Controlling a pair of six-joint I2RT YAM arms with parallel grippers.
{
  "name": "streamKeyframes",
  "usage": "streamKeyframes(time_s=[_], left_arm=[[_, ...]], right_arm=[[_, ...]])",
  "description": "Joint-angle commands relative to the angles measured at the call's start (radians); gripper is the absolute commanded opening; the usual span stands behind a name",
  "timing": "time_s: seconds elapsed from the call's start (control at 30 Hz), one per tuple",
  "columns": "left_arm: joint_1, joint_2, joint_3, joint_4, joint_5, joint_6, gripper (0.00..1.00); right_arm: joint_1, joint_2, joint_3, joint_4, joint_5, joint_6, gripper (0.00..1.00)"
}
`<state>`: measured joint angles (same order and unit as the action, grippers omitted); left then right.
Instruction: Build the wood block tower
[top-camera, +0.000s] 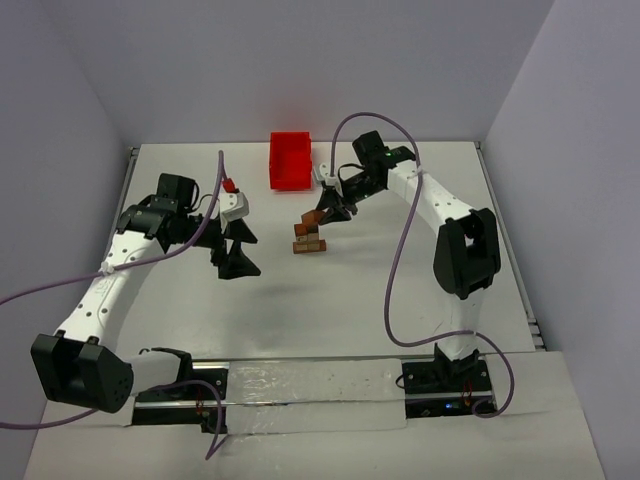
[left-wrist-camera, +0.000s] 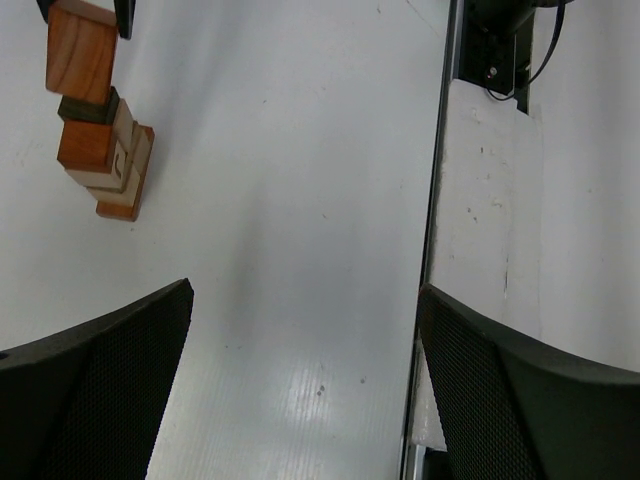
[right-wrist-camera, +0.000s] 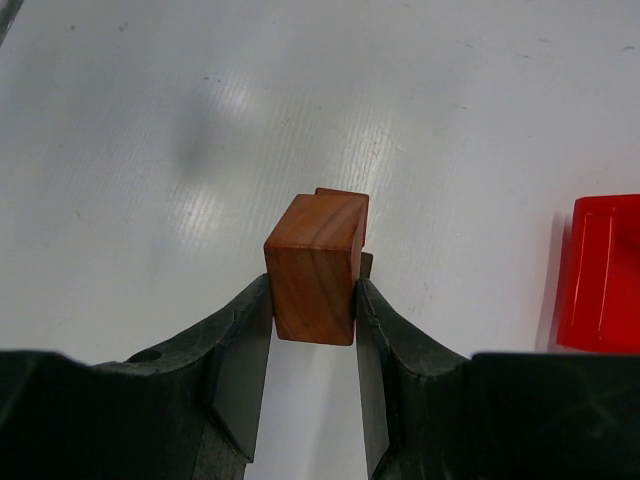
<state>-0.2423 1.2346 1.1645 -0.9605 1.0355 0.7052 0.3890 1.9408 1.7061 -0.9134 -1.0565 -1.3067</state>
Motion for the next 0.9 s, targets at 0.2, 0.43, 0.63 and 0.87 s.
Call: streamKeyframes(time_s=[0.2, 0.43, 0.63, 0.87], left_arm=[[-0.081, -0.015, -0.011, 0.176, -0.023, -0.149, 0.99], [-0.094, 0.011, 0.014, 0.173, -0.033, -0.158, 0.99], [-0.102, 0.02, 0.012, 0.183, -0.04, -0.167, 0.99], [-0.104, 0.027, 0.01, 0.189, -0.043, -0.173, 0.99]], right_arm=[[-0.006, 0.058, 0.084, -0.046, -0.051, -0.032, 0.04], [-0.006, 0.097, 0.124, -0.096, -0.053, -0.061, 0.06], [-0.003, 0.123, 0.143, -0.103, -0.051, -0.06, 0.07], [0.0, 0.146, 0.155, -0.11, -0.046, -0.063, 0.08]])
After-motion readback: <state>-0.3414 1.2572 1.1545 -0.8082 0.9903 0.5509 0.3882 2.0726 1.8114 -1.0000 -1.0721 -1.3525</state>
